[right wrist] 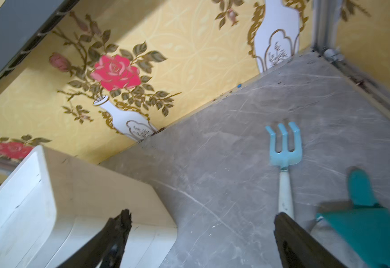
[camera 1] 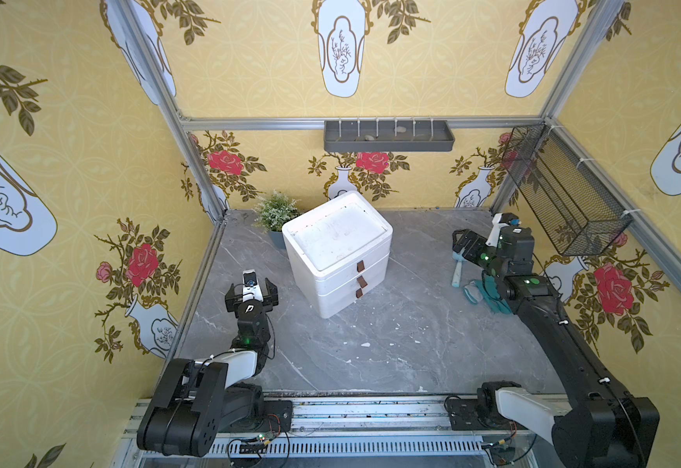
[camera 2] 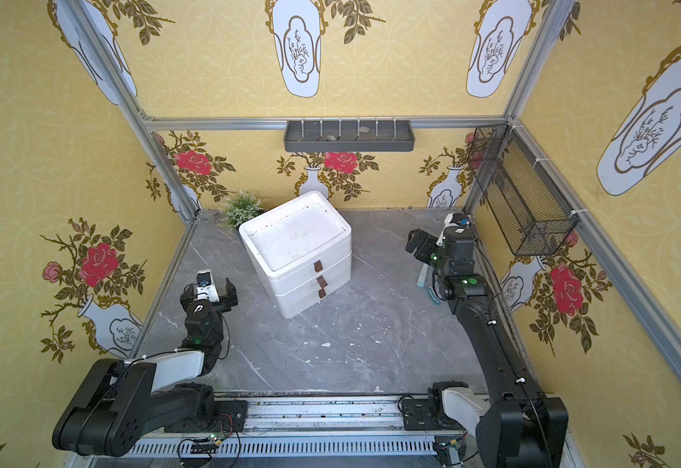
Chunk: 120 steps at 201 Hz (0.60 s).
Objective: Take the microphone out of the drawer
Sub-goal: Adjust the storage box at the center of the board.
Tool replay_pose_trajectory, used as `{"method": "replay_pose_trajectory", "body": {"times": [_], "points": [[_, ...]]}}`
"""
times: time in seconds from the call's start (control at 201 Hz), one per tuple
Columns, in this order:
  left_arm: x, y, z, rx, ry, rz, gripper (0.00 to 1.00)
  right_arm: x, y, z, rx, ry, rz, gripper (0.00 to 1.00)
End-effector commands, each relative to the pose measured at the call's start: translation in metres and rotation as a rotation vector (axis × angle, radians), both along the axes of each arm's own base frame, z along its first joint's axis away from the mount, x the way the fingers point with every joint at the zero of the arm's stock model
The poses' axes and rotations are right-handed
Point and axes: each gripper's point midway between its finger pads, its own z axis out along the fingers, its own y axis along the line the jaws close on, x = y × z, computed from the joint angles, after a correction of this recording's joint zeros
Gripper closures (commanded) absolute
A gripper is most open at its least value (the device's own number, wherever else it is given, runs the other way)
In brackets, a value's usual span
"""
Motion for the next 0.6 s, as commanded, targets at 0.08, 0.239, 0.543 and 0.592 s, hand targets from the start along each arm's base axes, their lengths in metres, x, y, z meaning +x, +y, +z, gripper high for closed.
{"method": "replay_pose_trajectory", "body": {"times": [0.08, 0.239, 0.543, 0.592], "points": [[0.004, -0.014, 0.053, 0.022, -0.011, -0.048, 0.00, -0.006, 0.049, -0.005, 0.054, 0.036, 0.115, 0.02], [-0.006, -0.009, 0.093, -0.107, 0.067, -0.002, 0.00, -0.011, 0.092, -0.002, 0.084, 0.021, 0.222, 0.02], [0.001, -0.030, 0.161, -0.307, 0.228, -0.043, 0.00, -0.045, 0.170, -0.006, 0.305, -0.028, 0.537, 0.02], [0.004, -0.037, 0.173, -0.321, 0.241, -0.074, 0.00, -0.052, 0.180, -0.010, 0.347, -0.031, 0.575, 0.01]]}}
